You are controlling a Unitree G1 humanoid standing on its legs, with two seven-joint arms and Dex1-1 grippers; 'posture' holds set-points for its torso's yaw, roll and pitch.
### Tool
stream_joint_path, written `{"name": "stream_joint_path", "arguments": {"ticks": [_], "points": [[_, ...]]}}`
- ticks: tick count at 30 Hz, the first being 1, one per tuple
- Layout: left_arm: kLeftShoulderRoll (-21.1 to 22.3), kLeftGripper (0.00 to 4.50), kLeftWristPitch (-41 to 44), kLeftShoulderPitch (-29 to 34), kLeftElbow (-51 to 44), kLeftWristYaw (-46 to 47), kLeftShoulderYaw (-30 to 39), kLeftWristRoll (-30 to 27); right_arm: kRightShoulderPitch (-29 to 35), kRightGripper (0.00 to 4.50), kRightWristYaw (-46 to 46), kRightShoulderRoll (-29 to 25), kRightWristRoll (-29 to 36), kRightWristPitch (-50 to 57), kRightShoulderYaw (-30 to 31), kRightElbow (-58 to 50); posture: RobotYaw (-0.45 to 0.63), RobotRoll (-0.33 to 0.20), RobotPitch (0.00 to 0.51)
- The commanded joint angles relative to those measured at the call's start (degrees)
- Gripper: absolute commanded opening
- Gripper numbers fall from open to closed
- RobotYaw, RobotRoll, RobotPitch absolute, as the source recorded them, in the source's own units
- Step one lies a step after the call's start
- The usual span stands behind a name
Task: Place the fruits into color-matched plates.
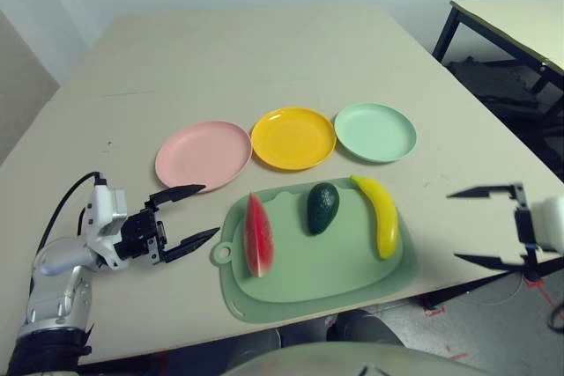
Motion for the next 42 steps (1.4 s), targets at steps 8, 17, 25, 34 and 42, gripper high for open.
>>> {"name": "stream_joint_path", "arguments": {"ticks": [8, 17, 25, 34, 42], "points": [[1.2, 4.50, 1.0, 1.1, -5.9, 1.0, -1.0, 0.9, -24.9, 4.48, 8.6, 5.6, -15.6, -9.7, 21.2, 9.0, 0.04, 0.000, 0.000], [3.8, 4.50, 5.4, 3.4, -13.7, 2.2, -0.3, -0.2, -32.8, 4.48, 12.4, 7.3, -19.4, -19.6, 32.1, 16.7, 0.09, 0.000, 0.011], [5.3, 4.50, 7.8, 5.9, -18.4, 3.1, -1.1, 0.6, -34.9, 4.48, 12.4, 7.7, -20.8, -24.9, 37.0, 21.9, 0.09, 0.000, 0.009], [6.3, 4.50, 10.6, 3.8, -22.1, 3.4, -3.8, 1.0, -35.7, 4.48, 11.6, 11.9, -25.2, -29.2, 39.1, 27.5, 0.12, 0.000, 0.007], [9.3, 4.50, 12.0, 4.2, -24.3, 2.9, -4.5, 2.5, -35.3, 4.48, 9.7, 14.5, -28.8, -32.9, 40.2, 31.5, 0.13, 0.000, 0.010]]}}
